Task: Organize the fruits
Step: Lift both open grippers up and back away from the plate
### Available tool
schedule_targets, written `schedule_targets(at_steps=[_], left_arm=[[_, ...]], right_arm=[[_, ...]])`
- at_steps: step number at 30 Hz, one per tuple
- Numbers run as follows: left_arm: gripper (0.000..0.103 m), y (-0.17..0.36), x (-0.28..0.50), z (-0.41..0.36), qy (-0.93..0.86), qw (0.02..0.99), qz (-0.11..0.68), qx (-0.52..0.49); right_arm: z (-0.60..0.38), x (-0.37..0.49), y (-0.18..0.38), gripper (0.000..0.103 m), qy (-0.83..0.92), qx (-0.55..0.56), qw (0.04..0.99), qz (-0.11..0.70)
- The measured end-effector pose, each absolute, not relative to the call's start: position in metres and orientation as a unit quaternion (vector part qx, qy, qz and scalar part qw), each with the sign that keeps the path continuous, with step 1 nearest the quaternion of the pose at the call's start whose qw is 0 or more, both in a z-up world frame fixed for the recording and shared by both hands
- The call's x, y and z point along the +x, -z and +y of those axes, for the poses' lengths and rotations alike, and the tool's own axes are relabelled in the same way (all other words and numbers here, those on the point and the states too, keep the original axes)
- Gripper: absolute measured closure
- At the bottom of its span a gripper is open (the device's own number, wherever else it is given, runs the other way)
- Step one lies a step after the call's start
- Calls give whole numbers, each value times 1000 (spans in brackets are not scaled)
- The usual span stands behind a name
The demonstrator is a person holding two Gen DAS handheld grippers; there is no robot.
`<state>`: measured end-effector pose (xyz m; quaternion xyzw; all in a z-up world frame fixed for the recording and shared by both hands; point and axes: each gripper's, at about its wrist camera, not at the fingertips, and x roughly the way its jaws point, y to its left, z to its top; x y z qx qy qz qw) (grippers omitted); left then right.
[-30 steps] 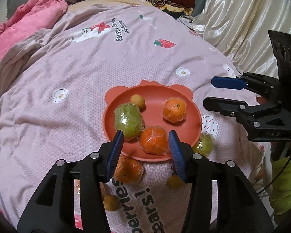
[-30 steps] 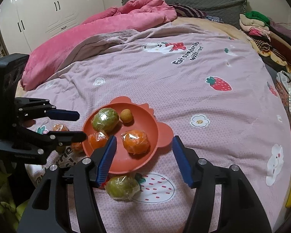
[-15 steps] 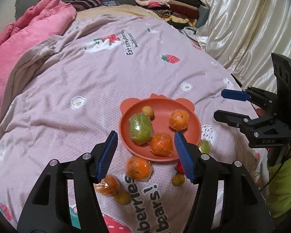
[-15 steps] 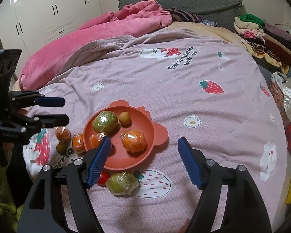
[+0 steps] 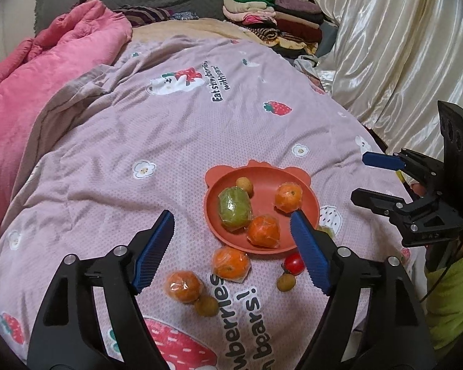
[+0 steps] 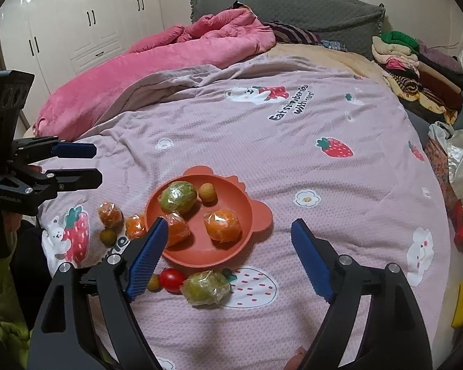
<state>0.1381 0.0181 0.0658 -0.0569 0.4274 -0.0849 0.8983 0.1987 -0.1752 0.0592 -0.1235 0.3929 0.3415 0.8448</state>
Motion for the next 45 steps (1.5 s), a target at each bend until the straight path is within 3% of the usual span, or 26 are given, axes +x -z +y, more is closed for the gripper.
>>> schedule_targets(at_steps=[4, 13, 45], left_arm=[[23, -69, 134, 18, 81, 899, 426, -55], [19, -73, 125, 17, 80, 903, 420, -50], [17, -67, 98, -3, 78, 903, 422, -19]], right_arm=[[-177, 193, -64, 19, -342, -123, 847, 388], [-181, 182, -65, 14, -337, -124, 850, 386], [-198, 137, -58, 9, -328, -125, 856, 379]])
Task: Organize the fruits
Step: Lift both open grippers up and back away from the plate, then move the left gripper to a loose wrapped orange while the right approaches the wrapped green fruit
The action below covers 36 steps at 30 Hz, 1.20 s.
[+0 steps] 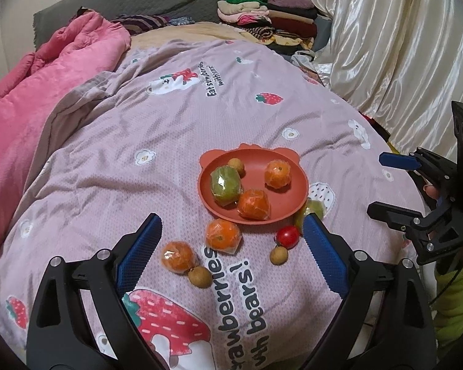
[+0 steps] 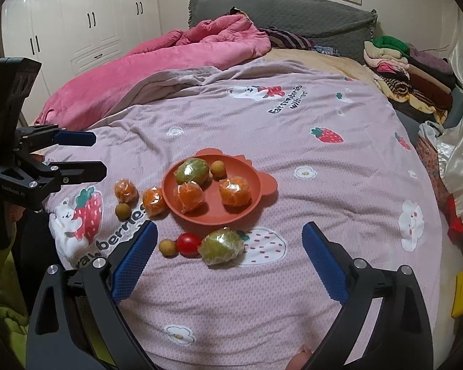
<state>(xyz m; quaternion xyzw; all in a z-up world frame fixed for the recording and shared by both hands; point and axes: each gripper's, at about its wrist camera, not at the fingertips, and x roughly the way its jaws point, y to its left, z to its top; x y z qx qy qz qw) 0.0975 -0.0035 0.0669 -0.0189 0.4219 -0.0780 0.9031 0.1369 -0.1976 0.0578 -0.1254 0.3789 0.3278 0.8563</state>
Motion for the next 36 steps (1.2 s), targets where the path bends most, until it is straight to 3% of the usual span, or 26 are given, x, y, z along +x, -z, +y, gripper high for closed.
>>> schedule_targets(at_steps=[36], left_arm=[[17, -14, 68, -33, 101, 876, 471, 14]], right_arm=[[-205, 108, -12, 8, -313, -133, 847, 408]])
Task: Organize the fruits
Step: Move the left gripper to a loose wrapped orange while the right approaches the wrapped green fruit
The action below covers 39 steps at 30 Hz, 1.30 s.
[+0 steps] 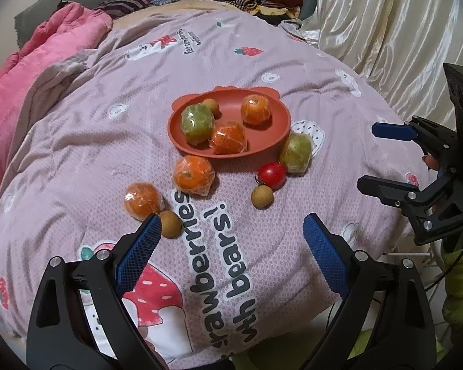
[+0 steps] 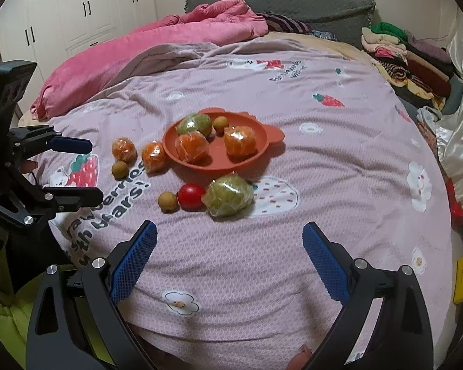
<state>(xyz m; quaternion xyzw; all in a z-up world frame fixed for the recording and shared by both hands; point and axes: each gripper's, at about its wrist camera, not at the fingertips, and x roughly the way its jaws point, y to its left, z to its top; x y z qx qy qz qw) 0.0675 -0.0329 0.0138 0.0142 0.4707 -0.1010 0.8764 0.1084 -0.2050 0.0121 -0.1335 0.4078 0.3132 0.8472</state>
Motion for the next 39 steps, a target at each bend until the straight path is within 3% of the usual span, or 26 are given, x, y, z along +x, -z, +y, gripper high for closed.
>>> schedule_targets(at_steps=[15, 39], left_arm=[[17, -4, 82, -31, 94, 872, 481, 17], [60, 18, 129, -21, 97, 851, 515, 43]], right_arm=[[-203, 118, 11, 8, -319, -135, 838, 421], [-190, 151, 31, 11, -335, -141, 826, 430]])
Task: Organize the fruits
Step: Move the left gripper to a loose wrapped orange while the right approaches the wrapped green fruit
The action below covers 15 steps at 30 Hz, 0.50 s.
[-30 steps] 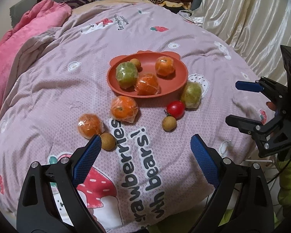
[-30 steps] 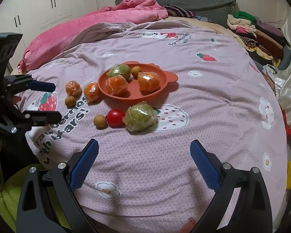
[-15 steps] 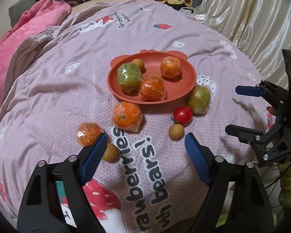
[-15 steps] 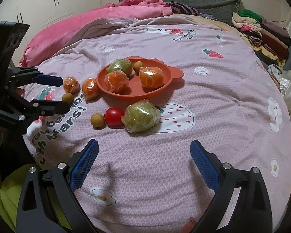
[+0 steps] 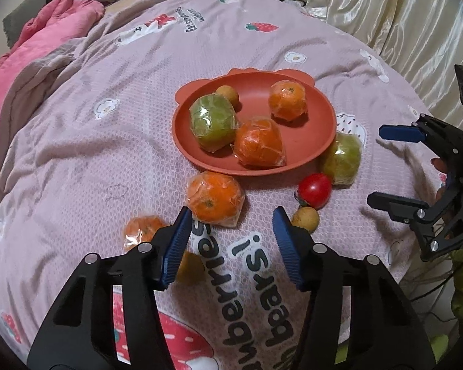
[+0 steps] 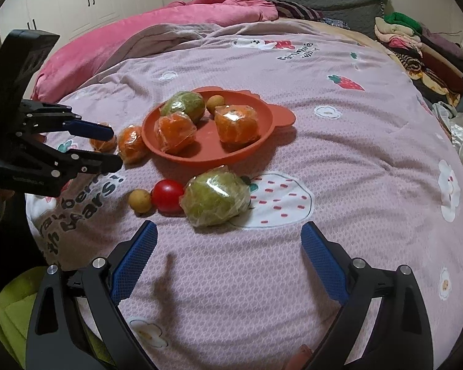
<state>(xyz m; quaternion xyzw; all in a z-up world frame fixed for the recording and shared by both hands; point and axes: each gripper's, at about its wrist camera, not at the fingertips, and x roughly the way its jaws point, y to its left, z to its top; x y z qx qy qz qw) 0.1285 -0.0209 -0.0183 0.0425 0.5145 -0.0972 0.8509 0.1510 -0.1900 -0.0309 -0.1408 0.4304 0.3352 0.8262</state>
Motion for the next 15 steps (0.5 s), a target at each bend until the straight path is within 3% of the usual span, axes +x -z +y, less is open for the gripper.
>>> schedule_targets(at_steps=[6, 15], left_arm=[[60, 23, 136, -18, 104, 848, 519, 40], [61, 28, 146, -13, 103, 845, 523, 45]], right_arm=[[-184, 159, 35, 19, -340, -154, 822, 431], [-170, 167, 45, 43, -365, -159, 805, 439]])
